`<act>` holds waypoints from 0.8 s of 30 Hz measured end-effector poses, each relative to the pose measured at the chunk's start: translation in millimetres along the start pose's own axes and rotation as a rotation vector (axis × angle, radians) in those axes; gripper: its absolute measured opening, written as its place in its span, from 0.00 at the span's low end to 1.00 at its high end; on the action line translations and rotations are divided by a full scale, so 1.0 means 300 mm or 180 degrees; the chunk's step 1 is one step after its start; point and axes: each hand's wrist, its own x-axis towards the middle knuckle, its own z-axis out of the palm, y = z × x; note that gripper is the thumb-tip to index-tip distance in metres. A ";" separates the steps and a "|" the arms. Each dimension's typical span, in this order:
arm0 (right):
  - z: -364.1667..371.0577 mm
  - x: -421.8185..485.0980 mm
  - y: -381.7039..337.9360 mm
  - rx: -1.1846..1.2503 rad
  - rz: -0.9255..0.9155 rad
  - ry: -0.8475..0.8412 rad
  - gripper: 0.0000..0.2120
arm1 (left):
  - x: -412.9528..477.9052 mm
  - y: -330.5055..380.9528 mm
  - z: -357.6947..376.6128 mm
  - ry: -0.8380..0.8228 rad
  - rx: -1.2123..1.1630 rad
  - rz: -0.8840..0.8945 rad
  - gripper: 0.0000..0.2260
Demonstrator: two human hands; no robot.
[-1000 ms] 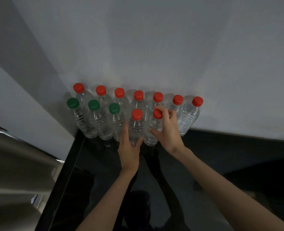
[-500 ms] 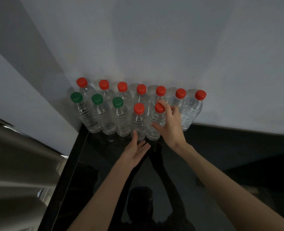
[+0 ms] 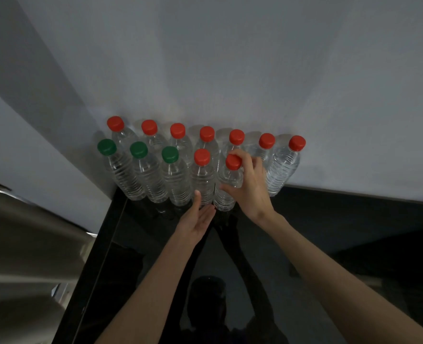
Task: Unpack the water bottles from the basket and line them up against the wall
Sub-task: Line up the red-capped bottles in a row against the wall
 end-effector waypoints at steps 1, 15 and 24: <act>0.000 0.000 0.002 -0.0010 -0.0006 -0.0008 0.38 | 0.001 0.002 0.000 -0.0014 0.0029 -0.0012 0.30; -0.201 -0.053 0.031 -0.0034 -0.0016 -0.0095 0.25 | -0.152 -0.071 0.092 -0.0197 0.0901 -0.0368 0.16; -0.376 0.051 0.133 -0.0618 0.0390 0.0384 0.22 | -0.264 -0.018 0.234 -0.0526 0.4545 0.4690 0.15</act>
